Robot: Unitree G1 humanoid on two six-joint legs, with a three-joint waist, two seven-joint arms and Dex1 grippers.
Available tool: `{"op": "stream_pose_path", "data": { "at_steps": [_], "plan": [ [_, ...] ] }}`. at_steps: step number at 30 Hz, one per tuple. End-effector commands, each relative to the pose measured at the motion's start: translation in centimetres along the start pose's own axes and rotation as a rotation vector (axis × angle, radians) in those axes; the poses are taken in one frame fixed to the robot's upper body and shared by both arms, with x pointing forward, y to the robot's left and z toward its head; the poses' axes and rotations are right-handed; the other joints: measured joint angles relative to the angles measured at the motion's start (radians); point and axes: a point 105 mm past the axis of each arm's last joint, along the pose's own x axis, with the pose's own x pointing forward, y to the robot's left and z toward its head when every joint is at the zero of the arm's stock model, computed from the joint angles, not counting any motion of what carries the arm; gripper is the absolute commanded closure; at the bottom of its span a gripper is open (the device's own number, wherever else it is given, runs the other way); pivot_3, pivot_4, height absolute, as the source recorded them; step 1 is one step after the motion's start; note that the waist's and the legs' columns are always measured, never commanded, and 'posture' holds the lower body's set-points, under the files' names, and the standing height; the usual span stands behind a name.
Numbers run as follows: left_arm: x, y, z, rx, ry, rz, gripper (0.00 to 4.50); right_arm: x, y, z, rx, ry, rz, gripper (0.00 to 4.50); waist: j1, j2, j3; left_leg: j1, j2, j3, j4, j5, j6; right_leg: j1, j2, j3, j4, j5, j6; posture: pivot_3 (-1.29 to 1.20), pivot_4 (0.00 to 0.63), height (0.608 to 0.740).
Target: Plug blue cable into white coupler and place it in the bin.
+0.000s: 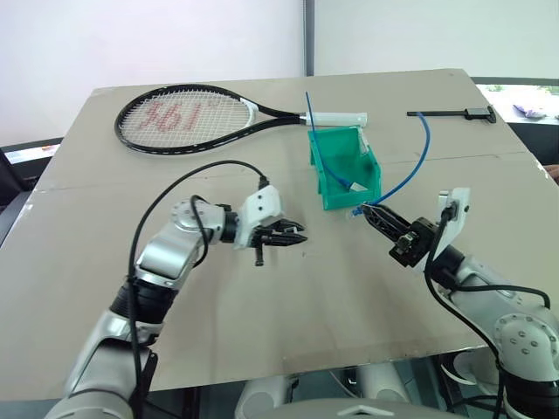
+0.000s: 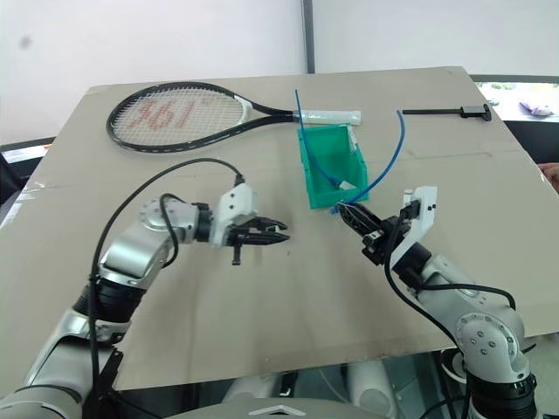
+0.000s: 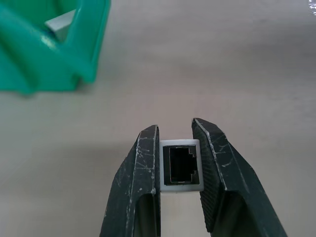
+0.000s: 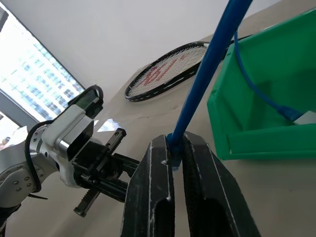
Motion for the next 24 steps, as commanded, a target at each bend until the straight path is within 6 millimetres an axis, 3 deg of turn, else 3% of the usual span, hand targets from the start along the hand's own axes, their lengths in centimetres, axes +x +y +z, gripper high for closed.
{"op": "stream_pose_path", "data": {
  "at_steps": [1,9,10,11,16,24],
  "plan": [
    [0.8,0.2,0.1,0.066,0.035,-0.013,4.08,-0.5,1.1,0.9,-0.050,-0.034,0.010,4.50,0.002,0.000,0.000,0.000,0.000,0.000,0.000,0.000,0.000,0.000,0.000,0.000,0.000,0.000,0.000,0.00,0.150,0.740],
    [2.4,-0.3,-1.6,0.113,0.057,-0.053,4.08,-1.0,1.3,0.6,-0.063,-0.039,-0.026,4.50,0.004,0.000,0.000,0.000,0.000,0.001,0.001,0.000,0.000,0.000,-0.001,0.001,0.000,0.000,0.000,0.00,0.150,0.740],
    [2.6,-0.5,-1.9,0.111,0.059,-0.064,3.28,-1.1,1.3,0.5,-0.066,-0.039,-0.030,4.50,0.005,0.000,0.000,0.000,0.000,0.001,0.001,0.000,0.000,0.000,-0.001,0.001,0.000,0.000,0.000,0.00,0.150,0.740],
    [2.7,-0.7,-2.2,0.112,0.059,-0.076,3.02,-1.1,1.4,0.5,-0.068,-0.038,-0.033,4.50,0.006,0.000,-0.001,0.000,0.000,0.001,0.001,0.000,0.000,0.000,-0.001,0.001,0.000,0.000,0.000,0.00,0.150,0.740],
    [2.7,-0.3,-2.2,0.141,0.024,-0.036,0.74,-1.1,1.5,0.3,-0.081,-0.029,-0.032,4.50,0.005,0.000,-0.001,0.000,0.000,0.001,0.001,0.000,0.000,0.000,-0.001,0.001,0.000,0.000,0.000,0.00,0.150,0.740],
    [0.7,0.3,-2.6,0.102,-0.003,0.027,0.74,-0.7,1.6,-0.1,-0.110,0.005,-0.006,4.50,0.002,0.000,-0.001,0.000,0.000,0.001,0.001,0.000,0.000,0.000,-0.001,0.001,0.000,0.000,0.000,0.00,0.150,0.740]
  ]
}}
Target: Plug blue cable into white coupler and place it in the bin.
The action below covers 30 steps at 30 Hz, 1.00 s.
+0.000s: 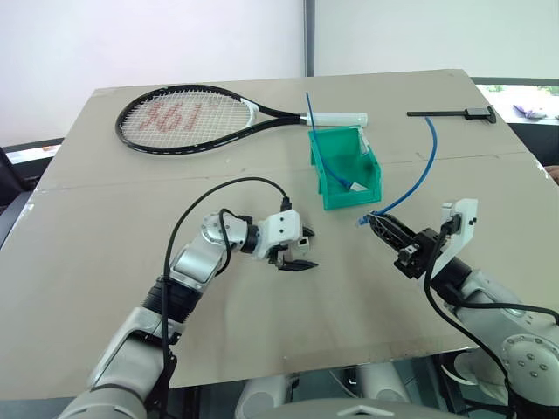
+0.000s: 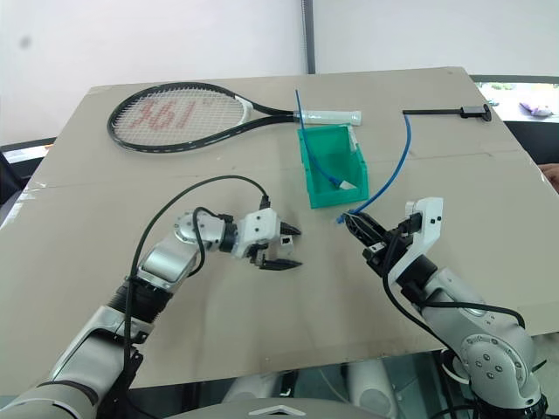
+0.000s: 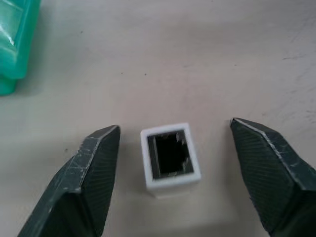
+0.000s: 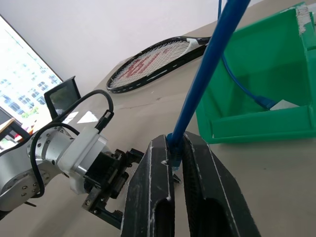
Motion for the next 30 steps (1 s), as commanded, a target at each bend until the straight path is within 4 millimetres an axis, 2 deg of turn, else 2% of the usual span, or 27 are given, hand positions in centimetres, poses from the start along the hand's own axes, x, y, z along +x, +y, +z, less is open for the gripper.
{"op": "stream_pose_path", "data": {
  "at_steps": [1,4,7,9,12,17,21,25,30],
  "plan": [
    [-1.1,0.4,0.4,0.002,-0.024,0.039,0.74,0.3,1.1,0.6,-0.053,-0.011,0.060,4.50,0.000,0.000,0.000,0.000,0.000,0.000,0.000,0.000,0.000,0.000,0.000,0.000,0.000,0.000,0.000,0.00,0.150,0.740],
    [-1.2,0.5,0.4,-0.018,-0.034,0.060,0.74,0.8,1.2,0.2,-0.104,0.034,0.086,4.50,0.001,0.000,0.000,0.000,0.000,0.000,0.000,0.000,0.000,0.000,0.000,0.000,0.000,0.000,0.000,0.00,0.150,0.740],
    [-1.0,0.3,1.1,-0.024,-0.058,0.047,1.56,1.4,1.1,-0.4,-0.175,0.096,0.117,4.50,0.001,0.000,0.000,0.000,0.000,0.000,0.000,0.000,0.000,0.000,0.001,0.000,0.000,0.000,0.000,0.00,0.150,0.740],
    [-1.0,0.1,1.7,-0.019,-0.063,0.042,2.44,1.8,0.9,-0.7,-0.227,0.136,0.140,4.50,0.000,0.000,0.000,0.000,0.000,0.000,0.000,0.000,0.000,0.000,0.001,0.000,0.000,0.000,0.000,0.00,0.150,0.740],
    [-1.0,0.0,2.5,-0.016,-0.065,0.031,4.09,2.6,0.7,-1.1,-0.305,0.191,0.180,4.50,0.000,0.000,0.000,0.000,0.000,0.001,0.000,0.000,0.000,0.000,0.001,0.000,0.000,0.000,0.000,0.00,0.150,0.740],
    [-0.7,0.2,3.4,-0.013,-0.061,0.029,4.16,4.2,0.8,-1.7,-0.442,0.270,0.278,4.50,-0.001,0.000,0.000,0.000,0.000,0.001,0.001,0.000,0.000,0.000,0.001,0.000,0.000,0.000,0.000,0.00,0.150,0.740],
    [-0.3,0.4,5.1,0.006,-0.063,0.011,4.16,6.4,1.9,-2.2,-0.575,0.331,0.468,4.50,-0.002,0.000,0.000,0.000,0.000,0.001,0.001,0.000,0.000,0.000,0.002,0.000,0.000,0.000,0.000,0.00,0.150,0.740],
    [0.0,0.2,5.0,0.015,-0.048,-0.003,4.16,7.8,1.9,-2.2,-0.614,0.336,0.526,4.50,-0.002,0.000,0.000,0.000,0.000,0.001,0.002,0.000,0.000,0.000,0.002,0.000,0.001,0.000,0.000,0.00,0.150,0.740],
    [0.2,0.1,4.5,0.011,-0.037,-0.003,4.16,8.3,1.4,-2.7,-0.659,0.376,0.564,4.50,0.000,0.000,0.000,-0.002,-0.001,0.001,0.002,0.003,-0.004,-0.002,0.001,0.000,0.000,0.000,0.000,0.00,0.150,0.740]
  ]
}}
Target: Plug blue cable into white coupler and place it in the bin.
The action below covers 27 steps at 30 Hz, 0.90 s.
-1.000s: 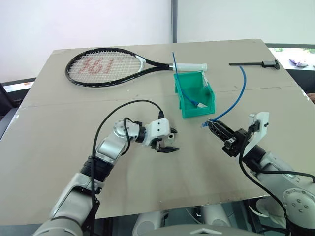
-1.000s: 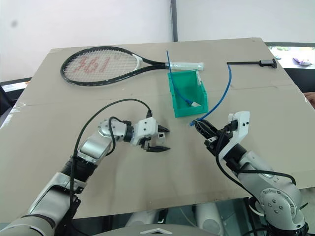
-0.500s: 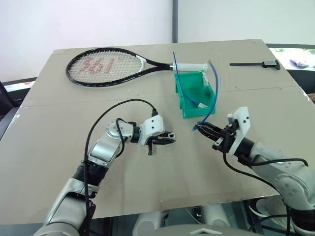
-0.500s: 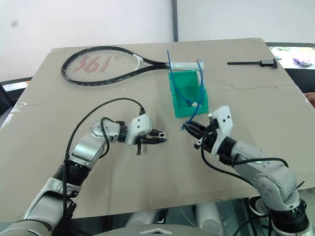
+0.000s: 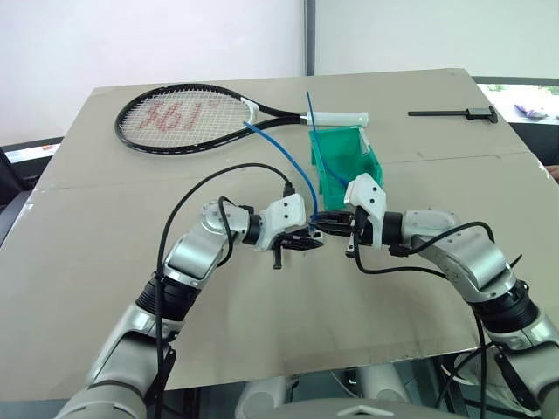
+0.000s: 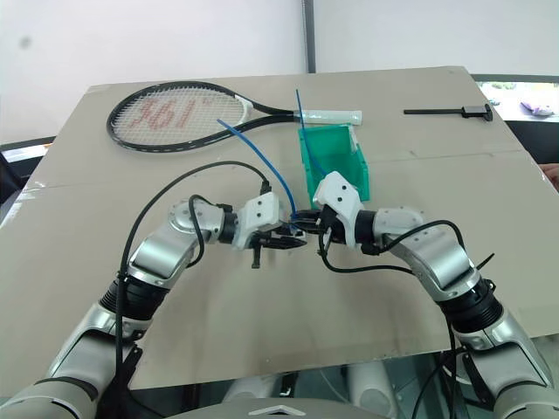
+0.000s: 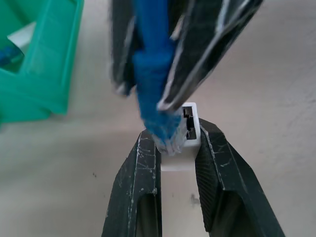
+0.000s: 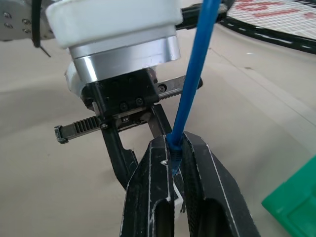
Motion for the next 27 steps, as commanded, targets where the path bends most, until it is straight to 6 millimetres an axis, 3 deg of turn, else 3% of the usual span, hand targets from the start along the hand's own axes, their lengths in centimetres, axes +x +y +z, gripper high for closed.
{"op": "stream_pose_path", "data": {
  "at_steps": [1,17,27],
  "plan": [
    [0.0,0.0,1.0,0.048,-0.029,0.004,4.16,0.1,-0.1,-0.1,-0.039,0.017,0.031,4.50,0.000,0.000,0.000,0.000,0.000,0.000,0.000,0.000,0.000,0.000,0.000,0.000,0.000,0.000,0.000,0.00,0.150,0.740],
    [0.4,-0.5,-2.0,0.033,-0.003,-0.002,4.16,-0.9,-0.6,-1.1,-0.052,0.067,0.042,4.50,0.001,0.000,0.000,-0.001,0.000,0.000,0.000,0.000,0.000,-0.001,-0.001,0.000,0.001,0.000,0.000,0.00,0.150,0.740],
    [0.7,-0.9,-3.1,0.040,-0.003,-0.006,4.16,-0.8,0.2,-2.4,-0.077,0.140,0.090,4.50,0.001,0.000,-0.001,0.000,0.000,0.000,0.000,0.000,0.000,-0.001,-0.003,0.000,0.002,0.000,0.000,0.00,0.150,0.740]
  ]
}}
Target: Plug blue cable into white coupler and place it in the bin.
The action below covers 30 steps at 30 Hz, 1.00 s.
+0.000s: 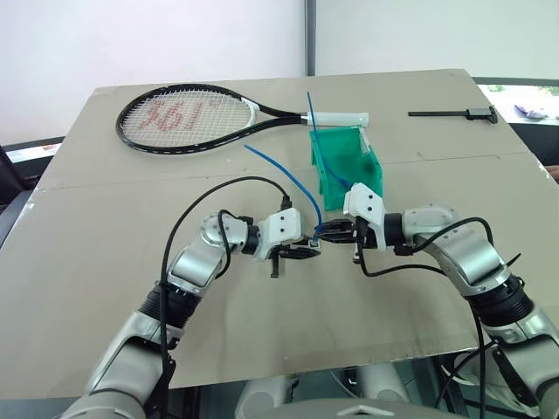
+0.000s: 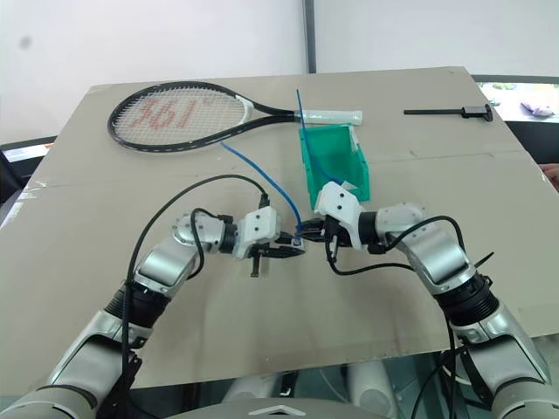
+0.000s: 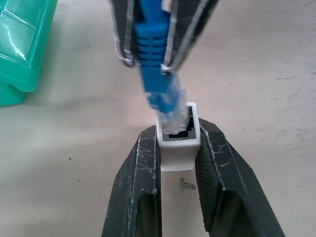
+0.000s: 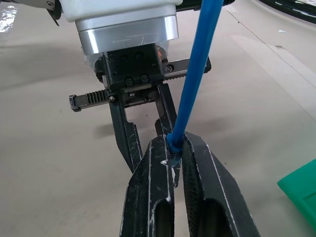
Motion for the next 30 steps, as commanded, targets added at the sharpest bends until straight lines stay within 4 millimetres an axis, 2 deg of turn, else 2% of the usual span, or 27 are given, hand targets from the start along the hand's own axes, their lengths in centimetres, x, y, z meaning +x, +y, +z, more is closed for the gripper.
{"op": "stream_pose_path", "data": {
  "at_steps": [1,10,18,23,30],
  "plan": [
    [0.1,-0.3,-0.9,-0.014,0.021,0.000,4.16,-0.1,0.3,-0.5,-0.012,0.036,0.010,4.50,0.000,0.000,0.000,0.000,0.000,0.000,0.000,0.000,0.000,0.000,0.000,0.000,0.000,0.000,0.000,0.00,0.150,0.740],
    [0.2,-0.4,-1.4,-0.013,0.021,0.002,4.16,-0.1,0.4,-0.9,-0.058,0.084,0.036,4.50,0.000,0.000,-0.001,0.003,0.000,0.000,0.001,-0.002,0.003,0.003,0.001,0.000,0.000,0.000,0.000,0.00,0.150,0.740],
    [0.2,-0.3,-1.7,-0.010,0.020,0.007,4.16,0.8,0.9,-0.8,-0.144,0.141,0.087,4.50,0.000,0.000,-0.002,0.007,0.000,0.000,0.001,-0.002,0.004,0.007,0.002,0.000,0.000,0.000,0.000,0.00,0.150,0.740],
    [0.2,-0.3,-1.7,-0.007,0.017,0.008,4.16,0.9,0.8,-1.5,-0.205,0.225,0.102,4.50,-0.001,0.000,-0.006,0.008,0.000,0.000,0.001,-0.002,0.004,0.008,0.002,-0.001,0.000,0.000,0.000,0.00,0.150,0.740],
    [0.2,-0.3,-1.8,-0.008,0.017,0.010,4.16,0.9,1.0,-0.5,-0.234,0.247,0.138,4.50,-0.001,0.000,-0.008,0.008,0.000,-0.001,0.001,-0.002,0.004,0.008,0.002,-0.001,0.000,0.000,0.000,0.00,0.150,0.740]
  ]
}}
